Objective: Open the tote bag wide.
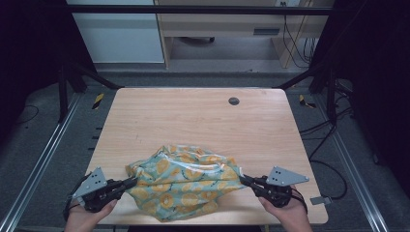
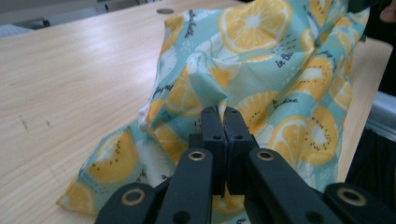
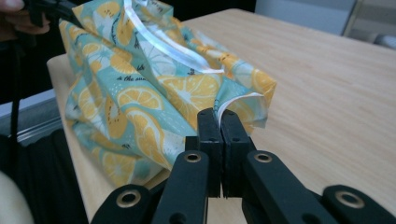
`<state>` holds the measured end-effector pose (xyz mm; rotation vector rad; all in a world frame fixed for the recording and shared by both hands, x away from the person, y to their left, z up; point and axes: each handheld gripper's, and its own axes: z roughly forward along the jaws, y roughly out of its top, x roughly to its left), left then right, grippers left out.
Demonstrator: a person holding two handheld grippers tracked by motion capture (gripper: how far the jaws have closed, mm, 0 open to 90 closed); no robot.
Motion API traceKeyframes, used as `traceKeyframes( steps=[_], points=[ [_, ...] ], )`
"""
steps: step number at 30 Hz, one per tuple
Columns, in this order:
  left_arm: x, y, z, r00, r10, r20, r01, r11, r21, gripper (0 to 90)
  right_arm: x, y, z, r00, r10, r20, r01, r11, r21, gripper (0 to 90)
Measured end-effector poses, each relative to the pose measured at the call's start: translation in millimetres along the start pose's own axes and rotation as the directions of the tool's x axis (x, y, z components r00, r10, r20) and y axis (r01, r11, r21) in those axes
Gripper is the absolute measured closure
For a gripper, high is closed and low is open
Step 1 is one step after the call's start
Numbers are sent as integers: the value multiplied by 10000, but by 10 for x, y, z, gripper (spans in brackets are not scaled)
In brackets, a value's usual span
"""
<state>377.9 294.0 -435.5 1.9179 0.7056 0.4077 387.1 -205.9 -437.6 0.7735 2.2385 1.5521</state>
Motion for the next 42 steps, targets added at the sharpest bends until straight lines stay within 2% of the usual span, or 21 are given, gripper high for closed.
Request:
traceKeyframes(
  steps=[5, 9, 14, 18, 23, 28, 31, 33, 36, 38, 39, 42],
  points=[
    [-23, -35, 59, 9996, 266, 49, -269, 9964, 804, 899, 9, -63, 60, 9993, -253, -288, 274, 9969, 733, 895],
    [-6, -70, 165, 9992, 387, 115, -400, 9872, 1545, 898, -10, -107, 157, 9984, -418, -374, 468, 9881, 1465, 894],
    [-8, -113, 217, 9987, 496, 112, -508, 9770, 2072, 898, -18, -117, 232, 9975, -604, -379, 663, 9808, 1834, 894],
    [-18, -144, 266, 9973, 729, -96, -680, 9642, 2563, 897, -22, -129, 297, 9962, -751, -447, 832, 9717, 2209, 894],
    [-12, -160, 338, 9952, 870, -451, -706, 9559, 2851, 897, -58, -137, 413, 9949, -829, -566, 951, 9596, 2649, 893],
    [-28, -170, 354, 9908, 1067, -834, -790, 9554, 2845, 896, -91, -148, 512, 9952, -746, -628, 900, 9505, 2972, 892],
    [-5, -167, 396, 9886, 1113, -1011, -778, 9539, 2897, 896, -93, -148, 533, 9955, -715, -620, 871, 9481, 3058, 892],
    [11, -160, 433, 9872, 1209, -1036, -844, 9490, 3036, 896, -100, -150, 547, 9963, -662, -555, 803, 9471, 3108, 892],
    [24, -152, 477, 9851, 1294, -1131, -887, 9464, 3105, 895, -106, -157, 565, 9969, -604, -504, 734, 9447, 3195, 891],
    [38, -141, 497, 9870, 1140, -1134, -746, 9494, 3052, 895, -117, -162, 581, 9976, -531, -442, 645, 9444, 3224, 890],
    [46, -135, 505, 9885, 966, -1163, -588, 9544, 2927, 895, -121, -163, 585, 9979, -521, -383, 618, 9433, 3262, 890],
    [64, -122, 526, 9869, 944, -1305, -527, 9550, 2918, 894, -128, -175, 597, 9985, -425, -343, 515, 9409, 3348, 888]
  ],
)
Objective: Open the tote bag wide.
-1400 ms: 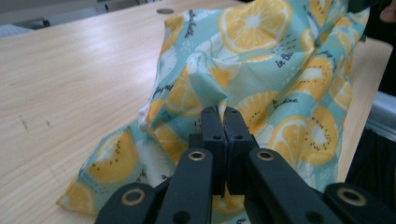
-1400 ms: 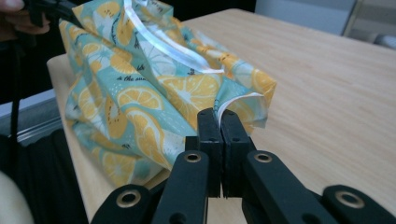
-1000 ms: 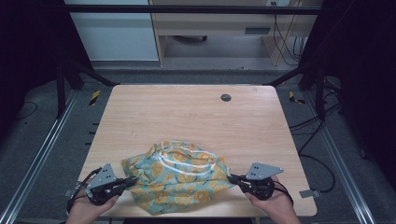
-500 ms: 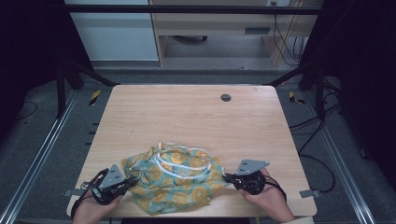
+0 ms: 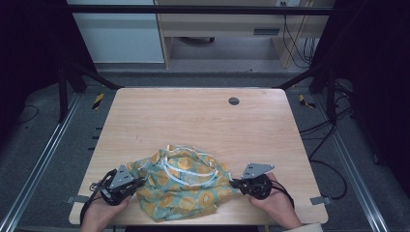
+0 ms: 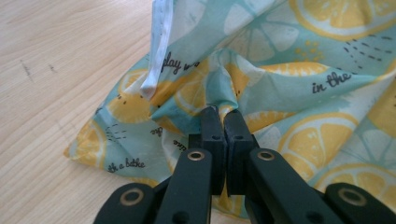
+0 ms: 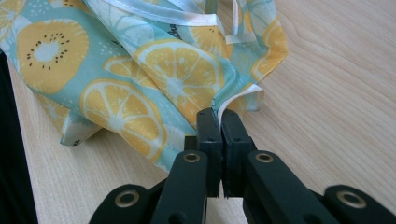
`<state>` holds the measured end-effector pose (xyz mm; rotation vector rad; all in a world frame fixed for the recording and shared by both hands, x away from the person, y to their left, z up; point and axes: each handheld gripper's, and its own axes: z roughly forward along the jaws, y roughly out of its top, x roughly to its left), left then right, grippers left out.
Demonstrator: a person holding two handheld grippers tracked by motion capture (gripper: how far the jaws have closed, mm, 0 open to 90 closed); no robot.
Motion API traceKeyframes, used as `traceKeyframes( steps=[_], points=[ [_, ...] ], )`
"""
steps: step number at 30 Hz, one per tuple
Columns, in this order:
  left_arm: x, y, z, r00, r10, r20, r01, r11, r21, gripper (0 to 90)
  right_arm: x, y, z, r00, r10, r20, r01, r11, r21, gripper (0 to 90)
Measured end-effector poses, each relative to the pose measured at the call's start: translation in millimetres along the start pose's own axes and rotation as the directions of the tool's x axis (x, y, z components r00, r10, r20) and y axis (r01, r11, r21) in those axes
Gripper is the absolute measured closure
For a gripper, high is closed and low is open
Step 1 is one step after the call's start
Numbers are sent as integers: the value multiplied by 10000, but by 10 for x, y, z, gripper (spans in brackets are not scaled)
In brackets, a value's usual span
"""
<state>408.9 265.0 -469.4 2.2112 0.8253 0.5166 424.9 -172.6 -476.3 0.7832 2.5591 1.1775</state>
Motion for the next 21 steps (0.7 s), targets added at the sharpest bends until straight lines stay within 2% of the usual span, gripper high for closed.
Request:
traceKeyframes(
  steps=[2, 11, 14, 18, 21],
  points=[
    [16, 2, 15, 9999, -90, -43, 90, 9999, -45, 894, 2, 1, 4, 10000, 21, 32, -21, 10000, 1, 887],
    [-19, 65, 122, 9991, 128, -395, -115, 9994, 323, 892, -9, 11, 37, 9997, 157, 202, -158, 9999, 49, 866],
    [-23, 67, 108, 9990, 117, -423, -108, 9997, 223, 890, -28, 6, -11, 9989, 278, 370, -273, 9995, -144, 744],
    [-7, 63, 75, 9988, 15, -481, -10, 9999, 102, 889, -101, -34, -157, 9952, 831, 509, -790, 9938, -784, 523],
    [-14, 67, 70, 9989, 49, -471, -45, 10000, 77, 888, -101, -53, -288, 9931, 867, 792, -772, 9902, -1160, 401]
  ],
)
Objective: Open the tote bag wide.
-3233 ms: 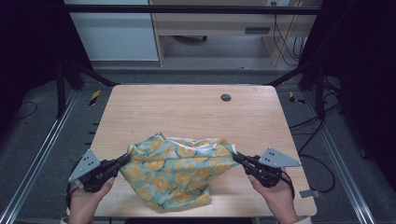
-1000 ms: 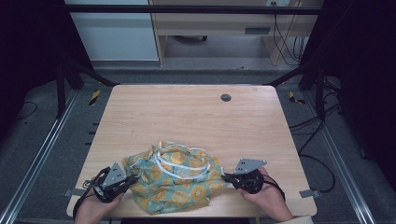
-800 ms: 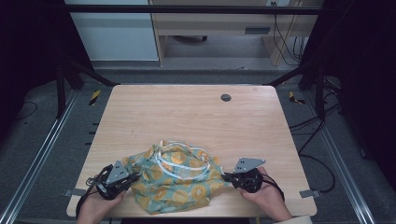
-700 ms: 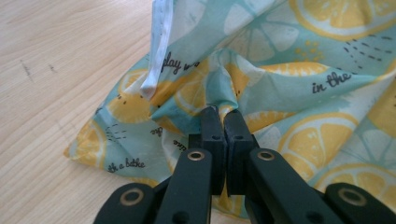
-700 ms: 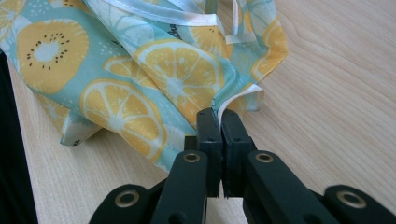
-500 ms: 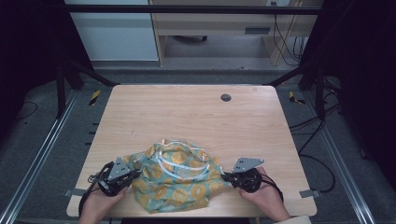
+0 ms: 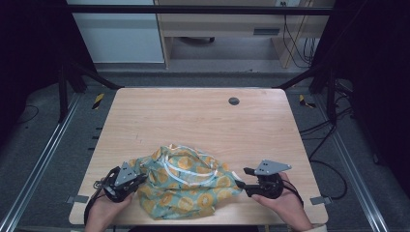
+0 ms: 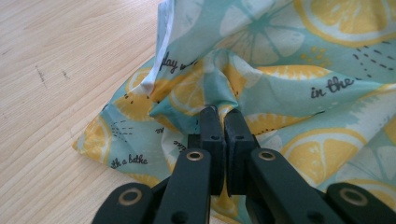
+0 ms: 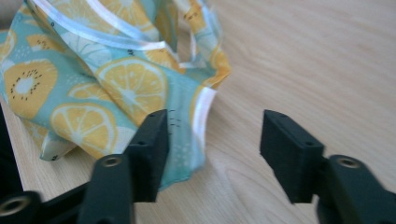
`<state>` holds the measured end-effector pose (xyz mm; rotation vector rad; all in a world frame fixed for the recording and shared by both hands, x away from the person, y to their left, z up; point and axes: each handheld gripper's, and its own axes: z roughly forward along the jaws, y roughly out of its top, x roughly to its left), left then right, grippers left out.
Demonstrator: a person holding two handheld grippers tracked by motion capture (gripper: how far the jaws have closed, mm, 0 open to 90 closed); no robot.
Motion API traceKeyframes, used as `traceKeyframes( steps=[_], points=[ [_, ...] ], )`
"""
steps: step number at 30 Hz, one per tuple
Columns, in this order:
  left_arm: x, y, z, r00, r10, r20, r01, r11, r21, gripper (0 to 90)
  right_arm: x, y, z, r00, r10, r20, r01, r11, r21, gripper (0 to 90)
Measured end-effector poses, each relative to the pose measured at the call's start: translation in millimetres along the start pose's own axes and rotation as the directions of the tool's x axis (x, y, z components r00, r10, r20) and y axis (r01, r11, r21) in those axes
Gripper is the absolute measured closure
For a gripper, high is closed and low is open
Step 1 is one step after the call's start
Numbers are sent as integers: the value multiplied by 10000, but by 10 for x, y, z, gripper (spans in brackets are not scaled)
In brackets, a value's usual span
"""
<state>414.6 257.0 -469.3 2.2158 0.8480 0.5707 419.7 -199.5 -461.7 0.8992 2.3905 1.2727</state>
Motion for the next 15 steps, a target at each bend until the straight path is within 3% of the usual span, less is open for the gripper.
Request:
traceKeyframes(
  steps=[4, 8, 11, 15],
  points=[
    [-9, -2, 0, 10000, 41, 23, -41, 10000, -7, 887, -15, 96, -130, 9993, 41, 377, -23, 9988, -497, 315],
    [-8, -2, -6, 10000, 39, 31, -39, 10000, -21, 887, 0, 339, -171, 9998, 80, 190, -58, 9935, -1139, 286],
    [-17, -3, -1, 10000, 8, 57, -8, 10000, -25, 886, 20, 530, -39, 9999, -102, 15, 103, 9940, -1091, 325],
    [-24, -1, -3, 10000, 38, 35, -38, 10000, -4, 884, 76, 771, 302, 9970, -551, -546, 506, 9954, -809, 383]
  ],
)
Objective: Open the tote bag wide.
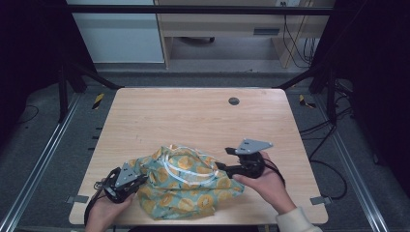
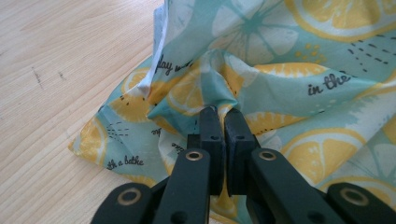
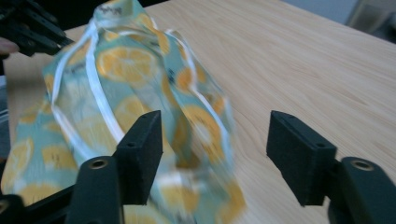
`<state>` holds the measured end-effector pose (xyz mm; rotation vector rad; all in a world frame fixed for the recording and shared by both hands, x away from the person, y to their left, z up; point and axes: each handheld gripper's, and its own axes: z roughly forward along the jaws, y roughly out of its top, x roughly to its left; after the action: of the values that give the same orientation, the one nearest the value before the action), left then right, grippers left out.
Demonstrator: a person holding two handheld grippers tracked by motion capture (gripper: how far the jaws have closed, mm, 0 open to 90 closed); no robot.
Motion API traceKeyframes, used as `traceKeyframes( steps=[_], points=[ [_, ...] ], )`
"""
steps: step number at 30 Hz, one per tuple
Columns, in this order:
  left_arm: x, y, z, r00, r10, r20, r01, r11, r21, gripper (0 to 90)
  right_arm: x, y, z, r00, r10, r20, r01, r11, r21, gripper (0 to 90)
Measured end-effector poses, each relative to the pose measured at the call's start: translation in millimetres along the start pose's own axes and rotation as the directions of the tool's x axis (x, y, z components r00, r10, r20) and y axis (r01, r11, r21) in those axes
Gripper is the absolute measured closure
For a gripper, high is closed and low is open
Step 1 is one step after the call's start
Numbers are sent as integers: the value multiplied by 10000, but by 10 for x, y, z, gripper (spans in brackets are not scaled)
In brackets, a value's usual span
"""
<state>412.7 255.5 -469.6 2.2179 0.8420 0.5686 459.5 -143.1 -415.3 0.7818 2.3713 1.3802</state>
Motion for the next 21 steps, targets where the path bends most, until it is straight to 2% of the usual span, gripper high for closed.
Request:
traceKeyframes(
  steps=[4, 7, 10, 11, 12, 14, 15, 17, 21],
  points=[
    [3, -5, -6, 10000, -15, 47, 16, 10000, -42, 883, 54, 130, 357, 9983, -175, -551, 197, 9990, 412, 446],
    [4, -4, -1, 10000, -25, 56, 26, 10000, -37, 882, 91, 174, 555, 9958, -220, -893, 280, 9974, 670, 463],
    [1, -1, -3, 9999, -67, 85, 68, 10000, -66, 882, 127, 222, 678, 9917, -237, -1261, 318, 9975, 626, 567],
    [1, 0, -2, 9999, -107, 107, 108, 9999, -93, 882, 142, 241, 711, 9921, -330, -1212, 413, 9969, 666, 643],
    [4, 2, -3, 9999, -81, 109, 82, 9999, -74, 882, 155, 259, 735, 9924, -428, -1151, 510, 9963, 697, 741],
    [4, 0, -5, 9998, -124, 138, 125, 9999, -88, 882, 158, 301, 767, 9947, -359, -967, 431, 9964, 736, 870],
    [1, -1, -5, 9998, -176, 131, 178, 9998, -120, 881, 159, 324, 762, 9956, -297, -891, 353, 9975, 616, 896],
    [2, -4, -9, 9997, -233, 123, 235, 9996, -158, 880, 173, 375, 729, 9957, -198, -906, 225, 9993, 291, 900],
    [8, -5, -20, 9996, -288, 73, 290, 9994, -187, 856, 281, 506, 564, 9931, -394, -1102, 358, 9988, -347, 900]
  ],
)
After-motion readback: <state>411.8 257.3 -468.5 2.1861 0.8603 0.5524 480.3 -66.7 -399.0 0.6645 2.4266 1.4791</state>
